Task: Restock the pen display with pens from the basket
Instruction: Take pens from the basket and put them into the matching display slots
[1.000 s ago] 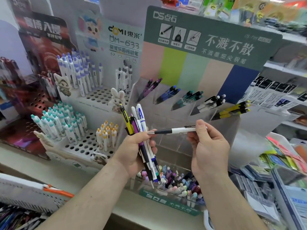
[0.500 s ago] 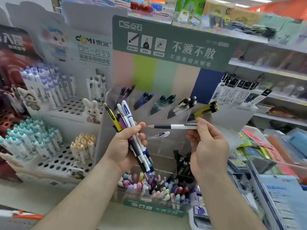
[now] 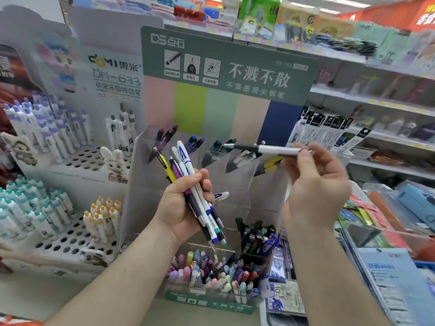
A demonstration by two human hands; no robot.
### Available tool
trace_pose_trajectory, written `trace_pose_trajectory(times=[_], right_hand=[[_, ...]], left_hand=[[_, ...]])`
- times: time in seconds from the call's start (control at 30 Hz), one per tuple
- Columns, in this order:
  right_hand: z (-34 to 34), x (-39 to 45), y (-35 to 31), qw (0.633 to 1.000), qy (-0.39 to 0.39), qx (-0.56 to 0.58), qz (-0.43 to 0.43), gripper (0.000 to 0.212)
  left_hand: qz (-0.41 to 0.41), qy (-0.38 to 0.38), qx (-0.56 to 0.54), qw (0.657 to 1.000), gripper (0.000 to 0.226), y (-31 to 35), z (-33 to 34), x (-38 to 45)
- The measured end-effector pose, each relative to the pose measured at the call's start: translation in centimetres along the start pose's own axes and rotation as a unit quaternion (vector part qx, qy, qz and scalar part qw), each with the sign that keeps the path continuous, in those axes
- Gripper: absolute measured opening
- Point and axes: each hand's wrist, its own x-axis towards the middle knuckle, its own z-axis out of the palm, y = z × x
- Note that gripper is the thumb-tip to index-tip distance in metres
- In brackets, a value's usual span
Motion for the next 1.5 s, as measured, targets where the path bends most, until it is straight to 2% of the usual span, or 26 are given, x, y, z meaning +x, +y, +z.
trace_pose_trajectory(times=[0.07,0.13,0.27,0.57,0.63,0.77,0.97,1.03,1.07,1.13,1.17,1.2,1.27,1.33,1.43,1.5], right_hand=[[0.5,1.3,-0.4,0.991,0.013,-0.059,-0.119,0.015],[0.8,2.3,-0.2,0.974,0.018,-0.104,-0.199,0.012],[1.8,4.0,1.2,0.948,-0.013,-0.183,-0.259,0.015],[4.3,3.9,4.4,0.877,-0.189,-0.394,-0.199,0.010],[4.7,4.2,4.2,0.859,-0.206,-0.430,-0.185,0.011],[5.5,5.2,2.7,0.833,-0.231,-0.493,-0.096,0.013],[5.7,5.7,1.1,0.818,-0.227,-0.527,-0.020,0.013],[5.3,5.2,1.0,0.810,-0.209,-0.545,-0.061,0.012],[5.0,4.5,1.0,0.811,-0.186,-0.544,-0.109,0.016],[4.5,2.1,1.2,0.839,-0.162,-0.481,-0.197,0.014],[4.4,0.8,1.5,0.855,-0.182,-0.446,-0.192,0.009],[4.4,-0.5,1.7,0.863,-0.222,-0.428,-0.146,0.012],[4.2,-2.4,2.5,0.849,-0.313,-0.426,-0.012,0.026],[3.7,-3.4,3.4,0.843,-0.356,-0.398,0.069,0.029],[2.9,-3.6,3.8,0.885,-0.320,-0.326,0.092,0.033],[2.4,-3.3,3.6,0.924,-0.263,-0.261,0.092,0.034]], left_hand=[[0.005,0.031,0.030,0.999,0.038,0.0,-0.1,0.1],[0.008,0.041,0.029,0.999,0.024,0.0,-0.2,0.0],[0.015,0.044,0.050,0.998,0.016,0.1,-0.2,-0.1],[0.000,0.055,0.117,0.992,0.017,0.5,-0.2,-0.4],[-0.002,0.055,0.129,0.990,0.019,0.5,-0.3,-0.5],[-0.011,0.050,0.162,0.985,0.032,0.5,-0.6,-0.7],[-0.020,0.018,0.228,0.973,0.016,0.5,-0.9,-1.5],[-0.024,0.007,0.265,0.964,0.013,0.5,-0.8,-1.8],[-0.026,0.001,0.285,0.958,0.016,0.5,-0.8,-2.0],[-0.031,-0.011,0.321,0.946,0.017,0.6,-0.8,-2.1],[-0.035,-0.019,0.337,0.941,0.015,0.7,-0.9,-2.2],[-0.040,-0.025,0.350,0.935,0.014,0.7,-1.0,-2.3],[-0.054,-0.031,0.367,0.928,0.009,0.6,-1.1,-2.6],[-0.067,-0.036,0.375,0.924,0.017,0.5,-1.5,-2.8],[-0.077,-0.019,0.324,0.943,0.021,0.4,-1.8,-3.3],[-0.068,0.032,0.255,0.964,0.019,0.5,-2.2,-3.4]])
